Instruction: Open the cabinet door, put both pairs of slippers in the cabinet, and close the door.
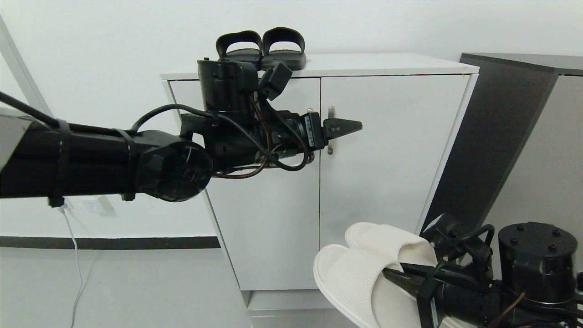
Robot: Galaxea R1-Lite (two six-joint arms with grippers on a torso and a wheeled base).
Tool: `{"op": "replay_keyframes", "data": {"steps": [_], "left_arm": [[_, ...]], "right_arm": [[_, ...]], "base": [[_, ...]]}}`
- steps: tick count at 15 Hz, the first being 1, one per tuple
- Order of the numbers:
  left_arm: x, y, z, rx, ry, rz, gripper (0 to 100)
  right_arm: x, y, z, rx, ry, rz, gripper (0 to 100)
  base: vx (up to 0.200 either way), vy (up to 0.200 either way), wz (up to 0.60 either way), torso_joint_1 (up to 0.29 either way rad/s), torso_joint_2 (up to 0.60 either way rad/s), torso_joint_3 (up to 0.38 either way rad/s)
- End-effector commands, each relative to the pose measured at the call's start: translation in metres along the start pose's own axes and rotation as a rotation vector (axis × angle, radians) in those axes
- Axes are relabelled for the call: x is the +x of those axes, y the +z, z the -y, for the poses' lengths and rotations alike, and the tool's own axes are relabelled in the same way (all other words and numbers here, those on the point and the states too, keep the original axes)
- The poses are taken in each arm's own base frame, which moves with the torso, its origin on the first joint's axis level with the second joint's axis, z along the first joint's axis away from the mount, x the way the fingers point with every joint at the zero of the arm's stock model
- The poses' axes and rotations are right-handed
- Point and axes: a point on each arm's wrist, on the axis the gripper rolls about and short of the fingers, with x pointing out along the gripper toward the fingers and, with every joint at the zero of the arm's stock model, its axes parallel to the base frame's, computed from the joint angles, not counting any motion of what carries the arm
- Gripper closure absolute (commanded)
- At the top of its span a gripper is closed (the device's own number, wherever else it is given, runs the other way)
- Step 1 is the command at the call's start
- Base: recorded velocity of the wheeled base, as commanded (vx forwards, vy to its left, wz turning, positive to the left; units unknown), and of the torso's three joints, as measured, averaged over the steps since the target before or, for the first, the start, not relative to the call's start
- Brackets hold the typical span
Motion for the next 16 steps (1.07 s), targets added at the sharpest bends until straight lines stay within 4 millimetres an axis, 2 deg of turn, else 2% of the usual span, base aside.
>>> {"op": "replay_keyframes", "data": {"steps": [1, 16], "left_arm": [[0.007, 0.007, -0.001, 0.007, 0.002, 0.02, 0], [0.048, 0.001, -0.028, 0.004, 0.12, 0.049, 0]], "right_arm": [[0.001, 0.0, 0.0, 0.0, 0.001, -0.003, 100], [0.0, -0.002, 0.0, -0.003, 0.002, -0.009, 100]], "base": [[0.0, 0.0, 0.0, 0.0, 0.0, 0.0], [0.0, 0.0, 0.0, 0.0, 0.0, 0.0]]}}
